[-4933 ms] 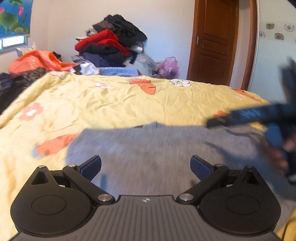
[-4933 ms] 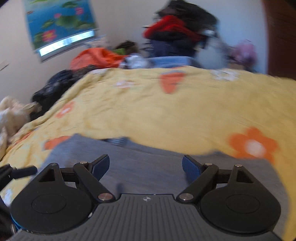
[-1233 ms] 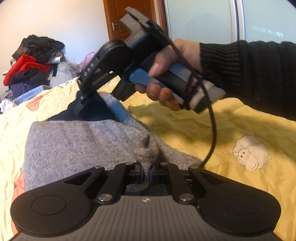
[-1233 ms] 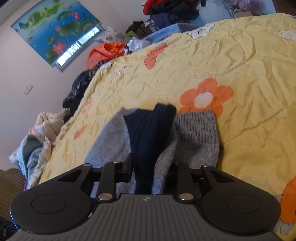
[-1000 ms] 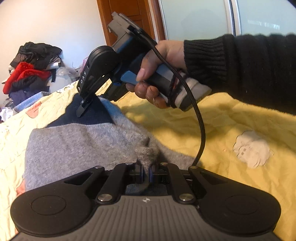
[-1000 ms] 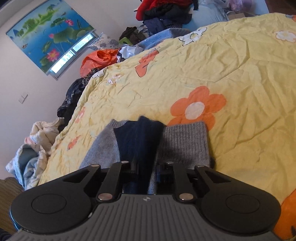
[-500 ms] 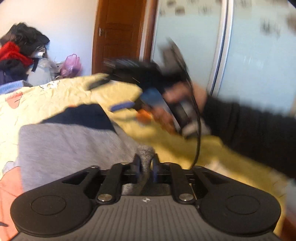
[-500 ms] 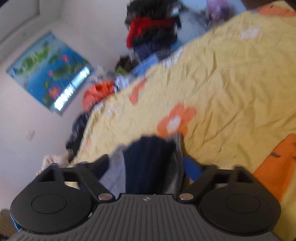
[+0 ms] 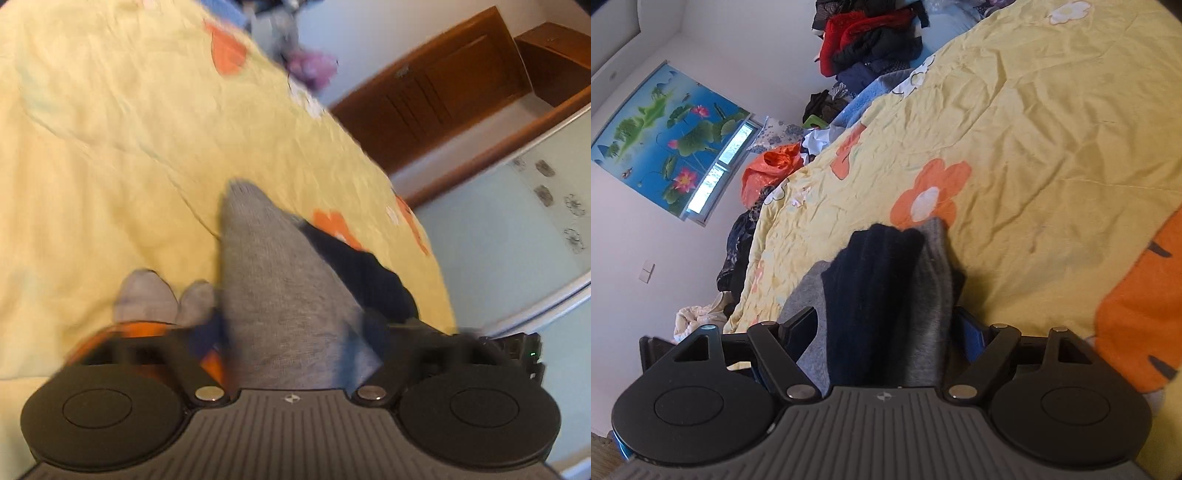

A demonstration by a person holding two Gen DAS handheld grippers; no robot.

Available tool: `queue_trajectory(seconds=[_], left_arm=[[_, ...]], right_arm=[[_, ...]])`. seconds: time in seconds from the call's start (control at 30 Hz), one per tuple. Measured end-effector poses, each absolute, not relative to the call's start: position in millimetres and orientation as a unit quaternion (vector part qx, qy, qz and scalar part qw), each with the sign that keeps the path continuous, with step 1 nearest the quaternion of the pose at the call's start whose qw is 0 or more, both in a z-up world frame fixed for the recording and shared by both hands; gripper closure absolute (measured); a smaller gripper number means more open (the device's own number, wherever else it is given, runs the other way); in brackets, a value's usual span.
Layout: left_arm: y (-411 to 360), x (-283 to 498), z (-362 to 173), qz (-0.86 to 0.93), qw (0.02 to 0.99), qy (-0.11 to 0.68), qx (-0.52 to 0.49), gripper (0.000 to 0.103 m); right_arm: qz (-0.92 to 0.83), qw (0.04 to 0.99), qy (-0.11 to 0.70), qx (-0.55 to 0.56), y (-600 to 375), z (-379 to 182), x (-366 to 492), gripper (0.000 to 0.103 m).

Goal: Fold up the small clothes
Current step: 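Grasp the end of the folded grey sweater stack with both tools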

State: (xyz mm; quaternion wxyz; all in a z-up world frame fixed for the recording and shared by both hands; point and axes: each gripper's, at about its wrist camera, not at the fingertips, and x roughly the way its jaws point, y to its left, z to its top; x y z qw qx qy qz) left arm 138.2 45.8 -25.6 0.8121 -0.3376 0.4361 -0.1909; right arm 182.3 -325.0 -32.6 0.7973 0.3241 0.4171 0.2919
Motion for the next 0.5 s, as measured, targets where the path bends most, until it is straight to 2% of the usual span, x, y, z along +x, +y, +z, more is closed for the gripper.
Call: queue_trajectory(seconds=[0.07, 0.1, 0.3, 0.47, 0.5], left_arm=[[41, 138, -31, -0.189, 0.812, 0.438, -0.334, 0.070], [41, 138, -29, -0.190, 0.816, 0.437, -0.327, 0.072], [53, 134, 1, -0.208, 0.838, 0.413, -0.288, 0.077], [92, 147, 41, -0.173, 0.875, 0.379, -0.248, 0.076], [98, 155, 42, -0.161, 0.881, 0.378, -0.236, 0.074]], right_arm=[[0.292, 0.806, 0.416, 0.303, -318, -31, 178, 0.050], [0.288, 0.803, 0.430, 0.296, -315, -34, 179, 0.069], [0.292, 0.804, 0.407, 0.321, -306, -25, 168, 0.072], [0.329, 0.794, 0.380, 0.341, -269, -3, 185, 0.072], [0.331, 0.792, 0.378, 0.346, -260, -2, 192, 0.072]])
